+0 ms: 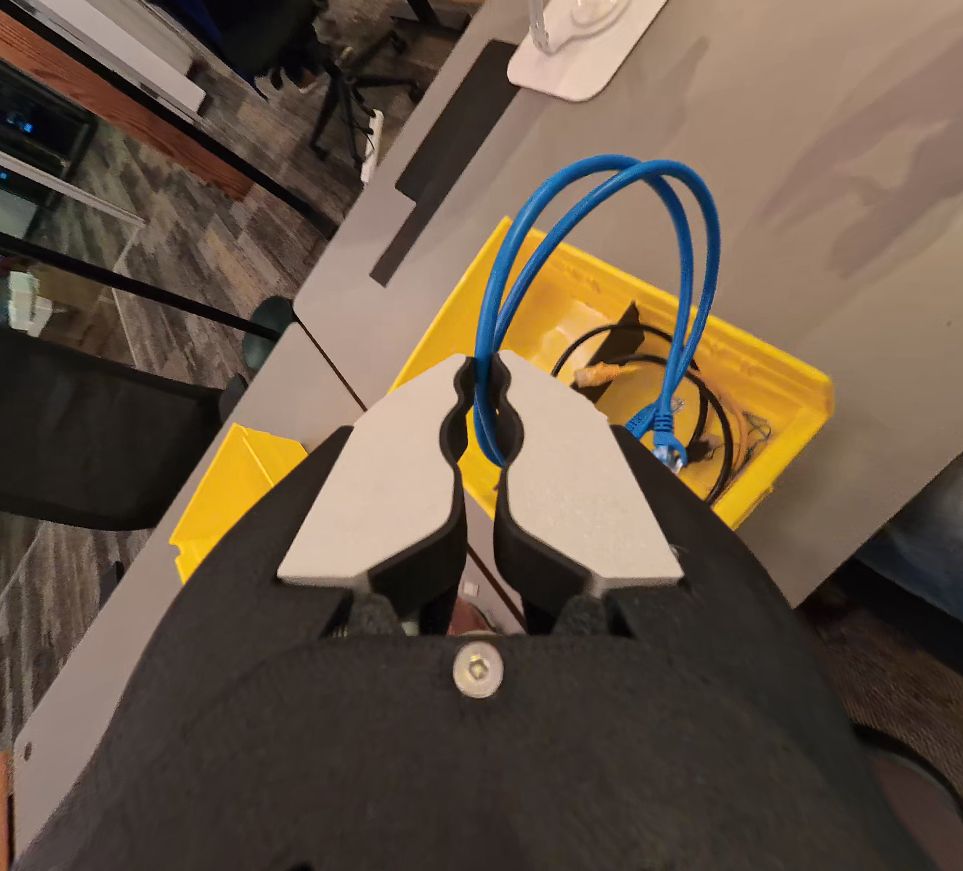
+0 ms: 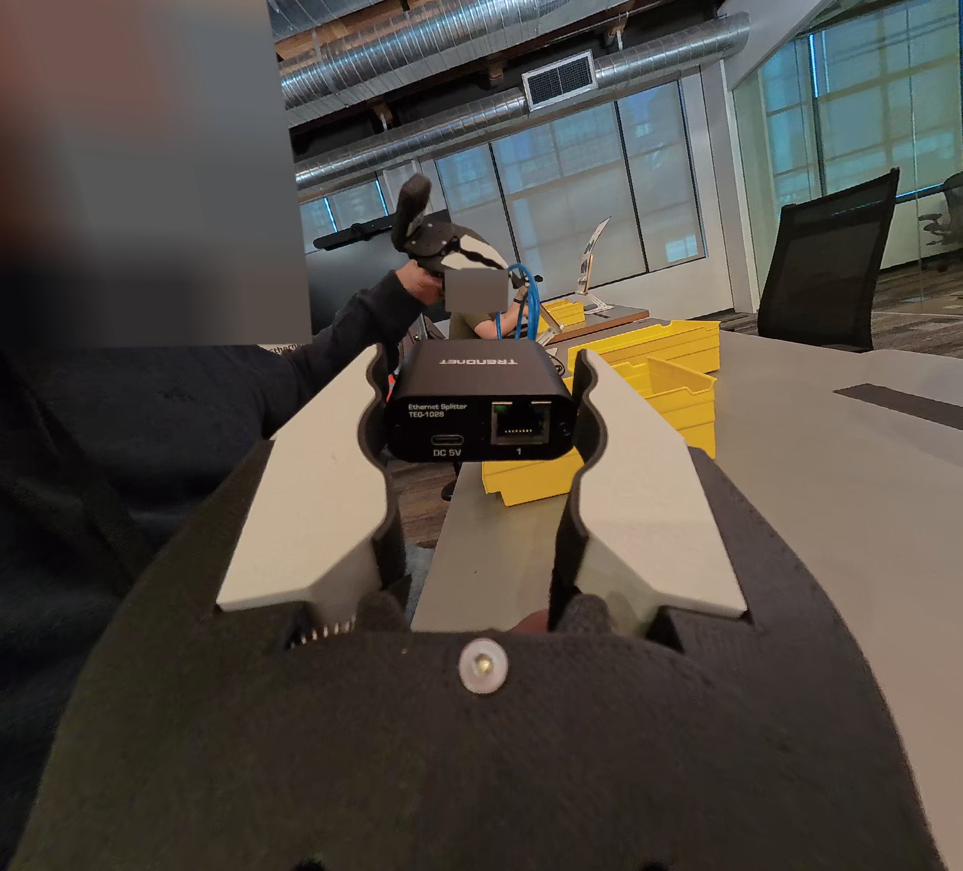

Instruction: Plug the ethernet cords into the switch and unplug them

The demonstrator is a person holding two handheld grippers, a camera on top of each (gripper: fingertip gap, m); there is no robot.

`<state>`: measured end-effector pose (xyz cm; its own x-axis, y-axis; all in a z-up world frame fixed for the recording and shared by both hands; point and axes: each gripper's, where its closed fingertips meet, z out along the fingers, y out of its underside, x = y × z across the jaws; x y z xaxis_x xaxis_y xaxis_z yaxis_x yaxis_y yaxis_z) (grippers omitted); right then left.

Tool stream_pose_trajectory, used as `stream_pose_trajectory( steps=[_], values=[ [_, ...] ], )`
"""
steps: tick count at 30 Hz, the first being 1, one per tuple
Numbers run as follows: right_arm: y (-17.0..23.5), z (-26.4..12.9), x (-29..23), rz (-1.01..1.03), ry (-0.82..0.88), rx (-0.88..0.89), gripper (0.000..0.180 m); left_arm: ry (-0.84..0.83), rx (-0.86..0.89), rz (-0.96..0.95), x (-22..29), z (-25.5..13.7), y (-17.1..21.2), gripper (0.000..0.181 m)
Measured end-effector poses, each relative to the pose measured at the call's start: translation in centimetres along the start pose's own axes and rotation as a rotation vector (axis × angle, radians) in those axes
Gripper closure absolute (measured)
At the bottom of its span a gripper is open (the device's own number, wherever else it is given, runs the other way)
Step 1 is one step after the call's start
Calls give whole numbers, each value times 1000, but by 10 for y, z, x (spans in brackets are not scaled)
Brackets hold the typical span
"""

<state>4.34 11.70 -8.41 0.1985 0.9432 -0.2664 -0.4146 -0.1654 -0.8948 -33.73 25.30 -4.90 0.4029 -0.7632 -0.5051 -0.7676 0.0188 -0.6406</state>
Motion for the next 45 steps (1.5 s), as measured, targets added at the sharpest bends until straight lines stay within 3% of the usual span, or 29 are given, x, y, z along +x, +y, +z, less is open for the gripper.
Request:
stream_pose_trajectory(
  steps=[6,14,21,28,34,38,41,45],
  values=[
    [-5,0,-4,-17,-3,6,110,29,103,-39,27,11,-73,176],
    [-16,-9,-15,-46,-3,34,110,189,134,-138,110,102,-126,176],
    [-18,-19,-19,-52,7,52,109,389,-12,-288,199,193,-111,176],
    [-19,-23,-20,-52,11,60,110,310,-125,-254,220,237,-76,173],
    [-17,-25,-17,-47,16,67,109,239,-116,-85,205,220,-67,154],
    [-15,-25,-16,-47,16,59,109,282,-45,290,218,208,-81,155],
    [-14,-24,-16,-46,15,58,109,337,-71,596,234,220,-76,156],
    [-14,-24,-18,-52,18,56,109,443,-165,745,250,254,-53,158]
  ],
)
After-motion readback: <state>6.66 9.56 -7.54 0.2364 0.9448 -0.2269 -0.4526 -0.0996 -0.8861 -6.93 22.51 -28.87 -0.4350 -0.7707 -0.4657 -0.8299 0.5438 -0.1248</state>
